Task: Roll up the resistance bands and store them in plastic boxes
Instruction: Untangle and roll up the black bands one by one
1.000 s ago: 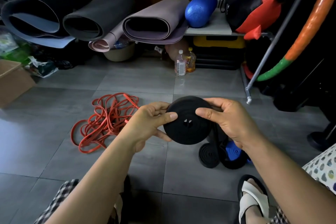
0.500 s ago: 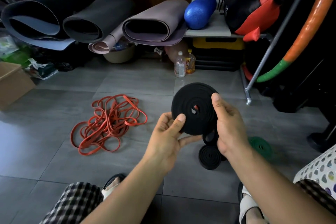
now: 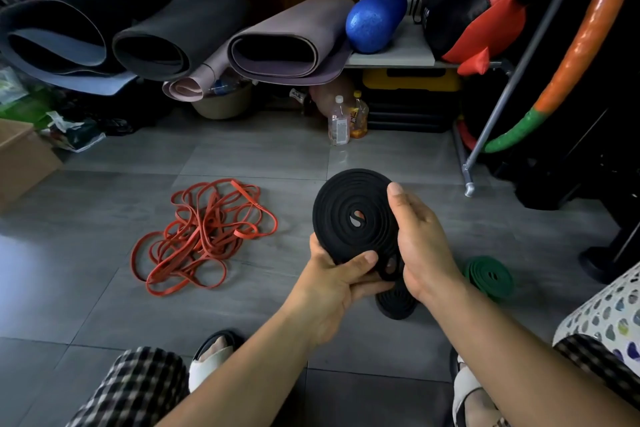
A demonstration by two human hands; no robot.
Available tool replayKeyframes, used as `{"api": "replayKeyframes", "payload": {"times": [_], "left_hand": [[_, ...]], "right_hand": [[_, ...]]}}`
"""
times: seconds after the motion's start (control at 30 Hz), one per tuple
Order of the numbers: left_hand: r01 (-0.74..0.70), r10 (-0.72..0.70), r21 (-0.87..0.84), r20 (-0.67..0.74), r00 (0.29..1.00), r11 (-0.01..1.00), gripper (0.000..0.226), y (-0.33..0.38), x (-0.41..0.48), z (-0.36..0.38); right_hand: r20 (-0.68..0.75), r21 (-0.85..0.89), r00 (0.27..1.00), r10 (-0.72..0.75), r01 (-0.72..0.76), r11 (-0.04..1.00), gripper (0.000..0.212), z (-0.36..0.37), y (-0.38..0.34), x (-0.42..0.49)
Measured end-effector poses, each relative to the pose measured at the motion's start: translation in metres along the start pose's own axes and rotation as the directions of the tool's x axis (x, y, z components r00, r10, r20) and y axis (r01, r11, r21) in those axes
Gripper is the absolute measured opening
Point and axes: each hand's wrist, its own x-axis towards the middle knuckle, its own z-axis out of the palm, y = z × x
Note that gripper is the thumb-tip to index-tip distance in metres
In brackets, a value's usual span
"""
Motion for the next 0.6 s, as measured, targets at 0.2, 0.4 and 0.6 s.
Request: {"api": "replayKeyframes", "payload": {"times": [0.2,0.4,0.6], "left_hand": [[-0.038,0.041,0.07,-0.04,0.998,0.997,0.045,-0.001,0.01,0.002],[0.027,-0.026,0.22,-0.009,1.0,0.975,0.049,-0.008,0.029,0.004],[0.071,-0.054,0.284,-0.069,0.996,0.956,0.045,-0.033,0.07,0.015]], "right_hand": [[0.142,-0.039,0.972,0.189,-0.185,0.982,0.026,-0.025,-0.008,0.012],[0.27,-0.435,0.95,0.155,-0.024,0.9,0.021,-0.072,-0.024,0.026],[0.212,-0.542,0.96,0.181,-0.038,0.839,0.028,-0.093,-0.011,0.073]]}}
